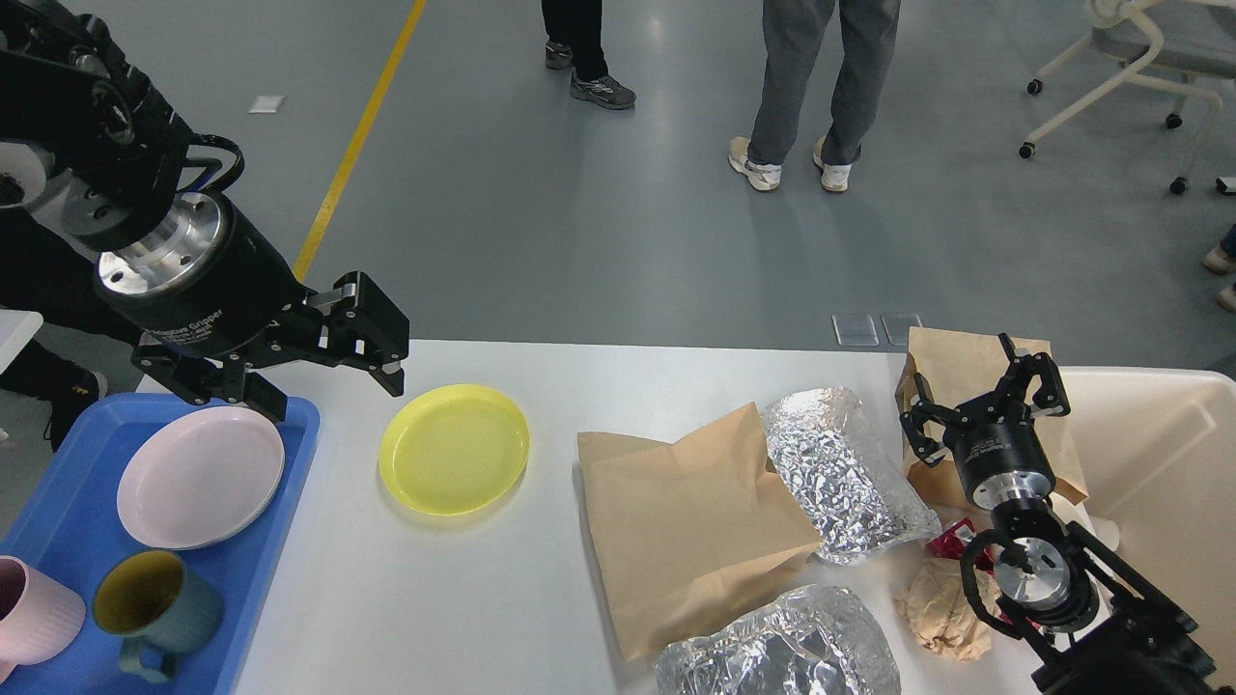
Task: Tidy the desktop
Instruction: 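Raise the left gripper and move it toward the yellow plate, then grasp the rim of the yellow plate with the left gripper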
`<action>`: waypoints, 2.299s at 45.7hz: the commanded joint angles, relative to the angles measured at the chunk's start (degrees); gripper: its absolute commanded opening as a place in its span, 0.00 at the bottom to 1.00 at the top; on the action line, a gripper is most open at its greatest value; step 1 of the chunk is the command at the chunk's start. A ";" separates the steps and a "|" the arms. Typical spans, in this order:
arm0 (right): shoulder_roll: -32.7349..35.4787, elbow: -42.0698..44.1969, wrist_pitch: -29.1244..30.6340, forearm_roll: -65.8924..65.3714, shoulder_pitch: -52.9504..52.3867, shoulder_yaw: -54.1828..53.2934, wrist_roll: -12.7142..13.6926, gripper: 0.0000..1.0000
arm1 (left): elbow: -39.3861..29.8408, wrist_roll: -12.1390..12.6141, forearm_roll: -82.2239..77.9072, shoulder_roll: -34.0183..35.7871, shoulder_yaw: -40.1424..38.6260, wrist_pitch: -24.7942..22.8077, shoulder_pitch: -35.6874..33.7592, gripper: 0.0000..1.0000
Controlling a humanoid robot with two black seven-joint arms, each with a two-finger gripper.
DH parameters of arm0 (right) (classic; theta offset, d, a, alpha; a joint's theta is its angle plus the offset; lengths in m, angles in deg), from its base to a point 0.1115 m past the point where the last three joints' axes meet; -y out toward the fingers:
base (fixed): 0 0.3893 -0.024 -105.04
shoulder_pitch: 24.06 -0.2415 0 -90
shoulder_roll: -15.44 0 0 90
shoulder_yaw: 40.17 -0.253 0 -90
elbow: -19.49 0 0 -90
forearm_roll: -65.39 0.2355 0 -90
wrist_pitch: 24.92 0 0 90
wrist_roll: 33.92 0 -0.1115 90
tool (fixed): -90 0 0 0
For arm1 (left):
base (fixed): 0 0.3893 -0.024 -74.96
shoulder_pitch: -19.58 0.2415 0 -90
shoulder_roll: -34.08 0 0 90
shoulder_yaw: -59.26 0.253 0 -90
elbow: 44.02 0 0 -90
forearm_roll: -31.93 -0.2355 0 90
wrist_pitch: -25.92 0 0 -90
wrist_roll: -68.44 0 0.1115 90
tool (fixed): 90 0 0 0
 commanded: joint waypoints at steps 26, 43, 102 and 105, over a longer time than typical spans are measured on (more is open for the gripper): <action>0.00 -0.01 0.01 0.00 0.00 0.00 -0.01 1.00 | 27.11 0.54 0.73 15.77 -26.20 22.01 56.24 0.95; 0.00 -0.01 -0.07 0.00 0.00 0.00 0.07 1.00 | 44.95 9.51 8.29 7.43 -42.46 39.93 76.10 0.94; -0.08 -0.01 0.01 0.00 0.09 0.00 -0.01 1.00 | 49.53 9.59 7.06 3.64 -51.09 40.21 84.02 0.35; -0.08 -0.01 -0.07 0.00 0.00 0.00 -0.01 1.00 | 49.53 9.60 7.06 3.64 -51.08 38.81 84.11 0.27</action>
